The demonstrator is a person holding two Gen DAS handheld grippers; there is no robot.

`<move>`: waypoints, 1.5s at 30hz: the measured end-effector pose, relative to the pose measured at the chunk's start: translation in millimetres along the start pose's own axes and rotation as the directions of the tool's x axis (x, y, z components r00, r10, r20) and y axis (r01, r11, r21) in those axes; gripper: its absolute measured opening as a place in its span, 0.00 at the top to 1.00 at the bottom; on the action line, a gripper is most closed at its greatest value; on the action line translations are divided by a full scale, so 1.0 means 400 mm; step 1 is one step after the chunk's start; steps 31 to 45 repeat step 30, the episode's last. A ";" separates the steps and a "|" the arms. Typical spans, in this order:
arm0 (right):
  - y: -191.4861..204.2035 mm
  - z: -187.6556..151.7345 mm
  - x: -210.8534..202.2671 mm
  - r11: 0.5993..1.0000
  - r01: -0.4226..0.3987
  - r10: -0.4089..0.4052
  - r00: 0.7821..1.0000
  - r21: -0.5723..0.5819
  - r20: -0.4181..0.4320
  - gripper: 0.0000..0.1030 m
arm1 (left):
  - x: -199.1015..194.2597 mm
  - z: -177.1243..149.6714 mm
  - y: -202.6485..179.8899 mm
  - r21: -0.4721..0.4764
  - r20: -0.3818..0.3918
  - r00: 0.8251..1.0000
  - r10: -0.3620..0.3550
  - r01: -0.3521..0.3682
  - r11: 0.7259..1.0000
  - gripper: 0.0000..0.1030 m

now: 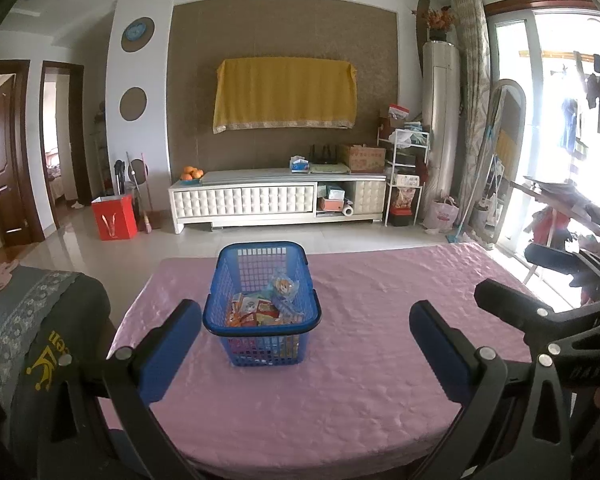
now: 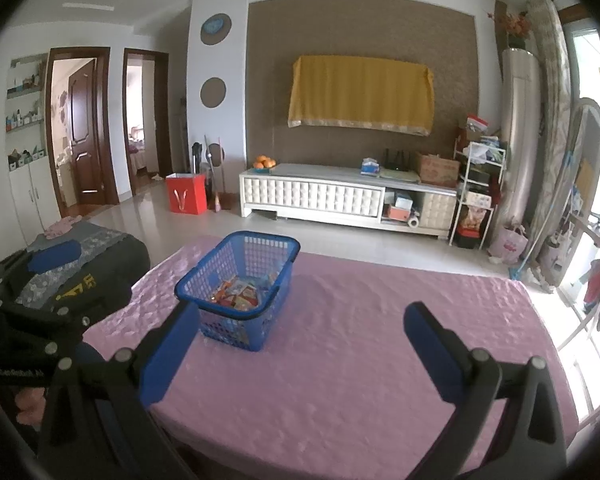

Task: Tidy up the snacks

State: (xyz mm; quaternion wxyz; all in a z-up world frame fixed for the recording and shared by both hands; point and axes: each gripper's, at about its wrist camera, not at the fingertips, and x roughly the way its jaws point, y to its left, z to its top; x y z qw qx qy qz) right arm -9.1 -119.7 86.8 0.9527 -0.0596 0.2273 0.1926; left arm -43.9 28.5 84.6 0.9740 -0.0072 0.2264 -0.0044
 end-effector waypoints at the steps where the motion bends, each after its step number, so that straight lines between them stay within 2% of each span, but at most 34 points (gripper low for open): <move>1: 0.000 0.000 -0.002 1.000 -0.001 0.001 1.000 0.001 0.000 0.00 | 0.000 -0.001 0.000 0.002 -0.004 1.000 -0.001 0.001 1.000 0.00; 45: 0.003 -0.006 -0.008 1.000 -0.005 0.005 1.000 0.014 -0.012 0.00 | -0.012 0.002 -0.010 0.009 -0.026 1.000 -0.014 0.014 1.000 0.00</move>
